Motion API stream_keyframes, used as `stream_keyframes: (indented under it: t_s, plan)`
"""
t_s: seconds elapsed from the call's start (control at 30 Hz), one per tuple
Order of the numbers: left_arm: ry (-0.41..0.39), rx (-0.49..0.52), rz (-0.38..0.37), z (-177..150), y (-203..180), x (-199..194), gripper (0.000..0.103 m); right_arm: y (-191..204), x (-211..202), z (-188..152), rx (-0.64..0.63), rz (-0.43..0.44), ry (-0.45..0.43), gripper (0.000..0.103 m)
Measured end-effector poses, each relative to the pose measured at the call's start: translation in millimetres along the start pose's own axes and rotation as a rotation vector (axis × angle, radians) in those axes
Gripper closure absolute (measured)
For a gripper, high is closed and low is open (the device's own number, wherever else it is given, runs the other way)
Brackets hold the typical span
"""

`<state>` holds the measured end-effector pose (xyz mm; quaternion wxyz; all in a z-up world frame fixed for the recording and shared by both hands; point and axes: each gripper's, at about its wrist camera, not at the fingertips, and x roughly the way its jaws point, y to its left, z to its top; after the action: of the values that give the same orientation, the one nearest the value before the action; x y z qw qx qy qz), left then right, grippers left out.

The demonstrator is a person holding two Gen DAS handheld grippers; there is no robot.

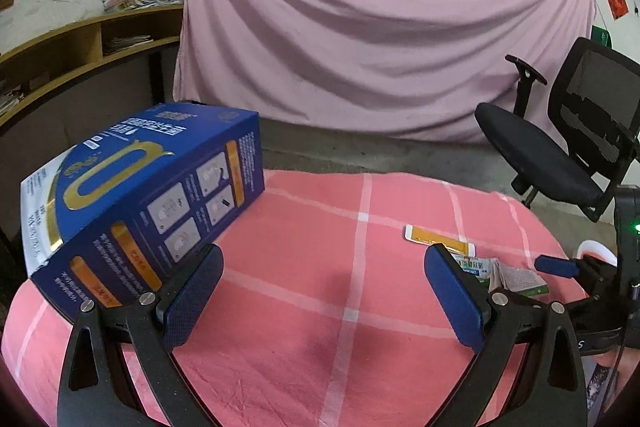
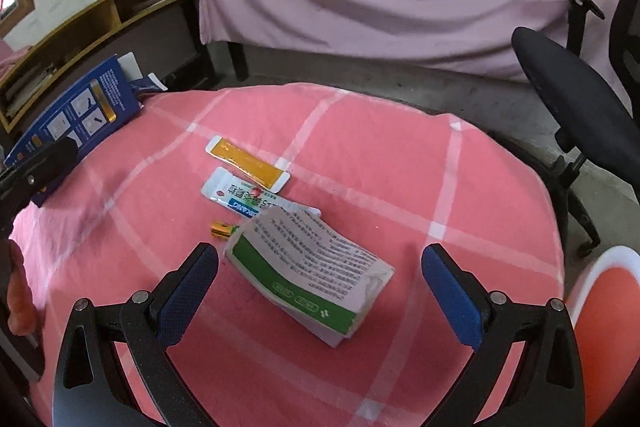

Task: Collect trash
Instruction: 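Grasp the white-green paper packet with the right tool while the left tool grasps the green stick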

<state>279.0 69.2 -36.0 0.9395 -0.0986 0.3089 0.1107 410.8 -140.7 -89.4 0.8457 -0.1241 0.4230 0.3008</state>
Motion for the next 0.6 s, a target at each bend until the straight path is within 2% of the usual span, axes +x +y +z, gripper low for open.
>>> stream_keyframes:
  t_s: [0.07, 0.1, 0.13, 0.43, 0.6]
  plan:
    - [0.006, 0.010, -0.004, 0, -2, 1, 0.005, 2, 3, 1, -0.009, -0.014, 0.016, 0.005]
    - [0.008, 0.016, -0.007, -1, -4, 1, 0.005, 2, 4, 0, -0.010, -0.018, 0.028, 0.016]
    - [0.011, 0.022, -0.010, -1, -5, 1, 0.005, 2, 5, 0, -0.008, -0.021, 0.033, 0.019]
    - [0.080, 0.122, -0.083, 1, -26, 14, 0.005, -17, -9, -10, 0.033, -0.023, 0.025, 0.020]
    - [0.142, 0.205, -0.137, 1, -44, 27, 0.005, -44, -20, -15, 0.126, -0.032, 0.002, 0.020]
